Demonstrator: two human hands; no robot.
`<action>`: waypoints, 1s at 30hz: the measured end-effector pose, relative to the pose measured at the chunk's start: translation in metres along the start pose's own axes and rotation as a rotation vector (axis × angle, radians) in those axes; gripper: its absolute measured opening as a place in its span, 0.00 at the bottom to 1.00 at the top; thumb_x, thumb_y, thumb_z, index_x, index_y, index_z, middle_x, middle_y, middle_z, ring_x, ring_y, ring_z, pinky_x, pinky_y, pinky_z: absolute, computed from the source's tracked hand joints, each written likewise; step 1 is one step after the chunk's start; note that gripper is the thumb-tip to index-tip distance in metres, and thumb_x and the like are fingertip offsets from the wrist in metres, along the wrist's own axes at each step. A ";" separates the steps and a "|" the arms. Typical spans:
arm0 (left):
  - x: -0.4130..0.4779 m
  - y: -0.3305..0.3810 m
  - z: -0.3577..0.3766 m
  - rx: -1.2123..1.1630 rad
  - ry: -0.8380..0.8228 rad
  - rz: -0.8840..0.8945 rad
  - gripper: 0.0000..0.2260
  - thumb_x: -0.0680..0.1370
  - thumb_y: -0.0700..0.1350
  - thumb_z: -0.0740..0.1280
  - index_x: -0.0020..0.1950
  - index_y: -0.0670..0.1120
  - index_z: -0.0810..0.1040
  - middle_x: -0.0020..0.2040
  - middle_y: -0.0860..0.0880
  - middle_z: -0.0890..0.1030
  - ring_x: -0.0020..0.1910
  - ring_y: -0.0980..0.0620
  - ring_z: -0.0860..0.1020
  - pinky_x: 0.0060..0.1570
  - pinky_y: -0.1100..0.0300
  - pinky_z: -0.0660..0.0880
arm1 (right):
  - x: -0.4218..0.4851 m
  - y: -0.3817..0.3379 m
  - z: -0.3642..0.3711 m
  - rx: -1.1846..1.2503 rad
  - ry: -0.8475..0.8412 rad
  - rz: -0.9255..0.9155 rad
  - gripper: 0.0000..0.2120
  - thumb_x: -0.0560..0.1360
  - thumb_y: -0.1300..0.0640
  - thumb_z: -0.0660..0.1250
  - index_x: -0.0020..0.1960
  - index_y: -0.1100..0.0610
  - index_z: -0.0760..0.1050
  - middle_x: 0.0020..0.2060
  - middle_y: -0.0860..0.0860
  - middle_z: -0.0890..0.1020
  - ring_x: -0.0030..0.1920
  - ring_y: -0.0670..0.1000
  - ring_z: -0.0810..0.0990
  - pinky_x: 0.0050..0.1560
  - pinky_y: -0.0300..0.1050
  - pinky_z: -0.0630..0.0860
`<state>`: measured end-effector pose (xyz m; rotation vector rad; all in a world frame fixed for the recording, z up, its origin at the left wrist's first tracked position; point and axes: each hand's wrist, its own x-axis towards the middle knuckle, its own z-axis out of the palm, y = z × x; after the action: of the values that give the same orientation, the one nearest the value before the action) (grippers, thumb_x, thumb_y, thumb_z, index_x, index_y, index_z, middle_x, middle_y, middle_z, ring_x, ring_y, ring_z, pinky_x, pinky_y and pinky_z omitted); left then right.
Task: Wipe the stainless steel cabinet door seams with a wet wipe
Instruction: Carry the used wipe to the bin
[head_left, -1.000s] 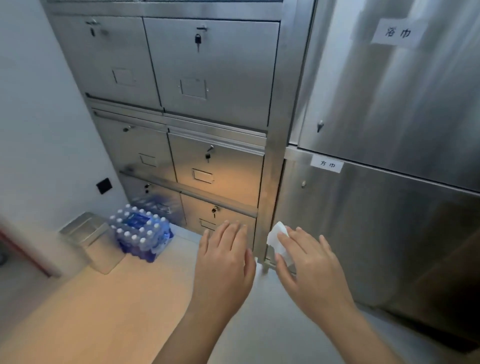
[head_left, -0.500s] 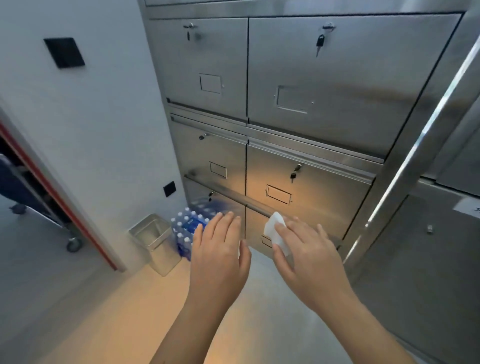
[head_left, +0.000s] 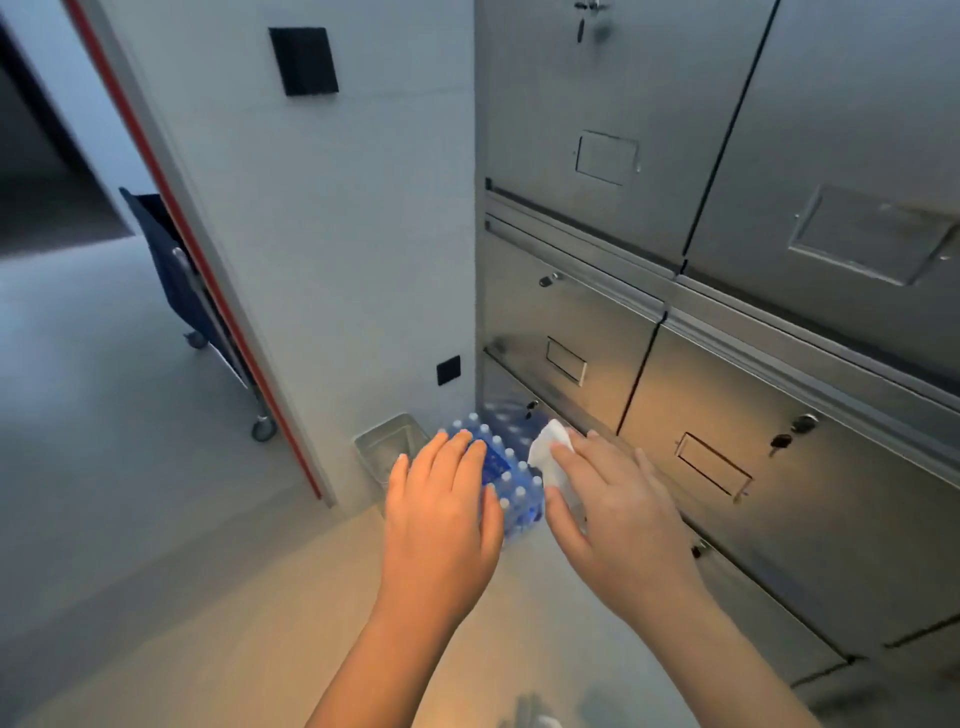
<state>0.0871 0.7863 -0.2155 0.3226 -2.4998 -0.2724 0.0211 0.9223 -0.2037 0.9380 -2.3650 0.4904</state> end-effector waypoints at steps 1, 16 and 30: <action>0.012 -0.003 0.007 0.021 0.011 -0.020 0.14 0.68 0.39 0.70 0.52 0.39 0.81 0.53 0.43 0.81 0.54 0.42 0.79 0.52 0.40 0.73 | 0.012 0.007 0.010 0.022 0.003 -0.020 0.14 0.65 0.58 0.71 0.50 0.61 0.81 0.47 0.55 0.83 0.50 0.56 0.82 0.49 0.60 0.77; 0.140 -0.087 0.068 0.181 0.078 -0.337 0.19 0.63 0.35 0.76 0.53 0.37 0.80 0.55 0.41 0.81 0.56 0.40 0.78 0.53 0.37 0.71 | 0.185 0.033 0.151 0.235 -0.130 -0.279 0.17 0.69 0.56 0.62 0.53 0.62 0.80 0.48 0.55 0.83 0.49 0.57 0.83 0.45 0.61 0.77; 0.217 -0.267 0.113 0.224 0.063 -0.337 0.17 0.67 0.36 0.69 0.55 0.37 0.79 0.59 0.39 0.78 0.60 0.38 0.75 0.55 0.38 0.70 | 0.287 -0.044 0.310 0.256 -0.351 -0.322 0.26 0.62 0.63 0.77 0.59 0.64 0.78 0.52 0.57 0.82 0.53 0.59 0.81 0.49 0.64 0.75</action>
<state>-0.1065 0.4834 -0.2601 0.8332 -2.4081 -0.1120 -0.2311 0.5867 -0.2688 1.6057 -2.4175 0.5421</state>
